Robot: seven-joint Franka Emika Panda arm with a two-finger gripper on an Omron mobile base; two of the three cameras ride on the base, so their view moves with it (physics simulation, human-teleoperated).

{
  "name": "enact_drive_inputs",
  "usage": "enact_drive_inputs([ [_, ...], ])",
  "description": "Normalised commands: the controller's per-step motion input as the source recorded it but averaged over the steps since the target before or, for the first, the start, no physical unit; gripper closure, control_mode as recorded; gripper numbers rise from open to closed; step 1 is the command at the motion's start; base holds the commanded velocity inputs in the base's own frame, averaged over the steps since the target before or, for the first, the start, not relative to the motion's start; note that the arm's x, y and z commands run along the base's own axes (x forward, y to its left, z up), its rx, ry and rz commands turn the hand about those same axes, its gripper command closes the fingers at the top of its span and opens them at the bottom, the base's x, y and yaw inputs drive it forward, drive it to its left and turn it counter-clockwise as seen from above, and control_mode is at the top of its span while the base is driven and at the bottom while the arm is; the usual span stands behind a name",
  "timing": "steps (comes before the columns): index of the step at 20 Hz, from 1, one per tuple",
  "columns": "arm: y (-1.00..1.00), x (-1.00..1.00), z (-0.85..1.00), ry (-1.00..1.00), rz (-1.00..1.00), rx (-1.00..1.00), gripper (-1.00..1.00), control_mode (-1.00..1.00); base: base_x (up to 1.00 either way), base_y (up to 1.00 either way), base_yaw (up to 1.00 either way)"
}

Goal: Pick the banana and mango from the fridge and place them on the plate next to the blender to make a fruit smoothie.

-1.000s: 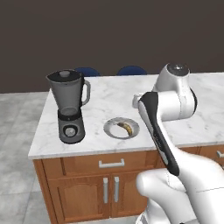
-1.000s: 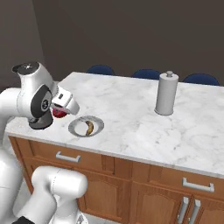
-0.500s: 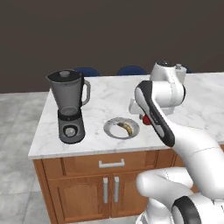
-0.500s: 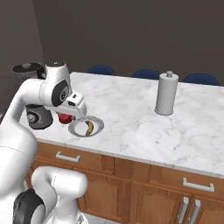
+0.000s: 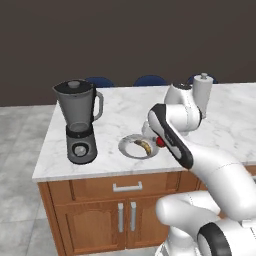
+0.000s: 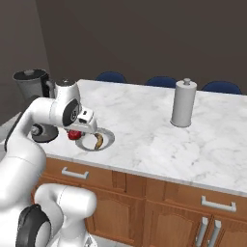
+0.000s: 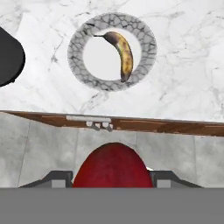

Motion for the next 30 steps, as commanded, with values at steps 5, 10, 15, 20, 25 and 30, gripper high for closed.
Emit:
enact_drive_inputs([
  [5, 0.09, 0.65, -0.16, 0.0, 0.03, 0.0, 1.0, -1.0, 0.0, 0.0, 0.0],
  [10, 0.05, 0.59, -0.19, 0.01, 0.03, 0.0, 1.0, -1.0, 0.0, 0.0, 0.0],
  [15, 0.02, 0.56, -0.33, 0.02, 0.04, 0.0, 1.0, -1.0, 0.0, 0.0, 0.0],
  [20, 0.14, 0.31, -0.41, 0.02, 0.05, 0.0, 1.0, -1.0, 0.0, 0.0, 0.0],
  [25, 0.15, 0.04, -0.43, 0.02, 0.05, 0.0, 1.0, -1.0, 0.0, 0.0, 0.0],
  [30, 0.07, 0.27, -0.37, 0.0, 0.03, 0.0, 1.0, -1.0, 0.0, 0.0, 0.0],
])
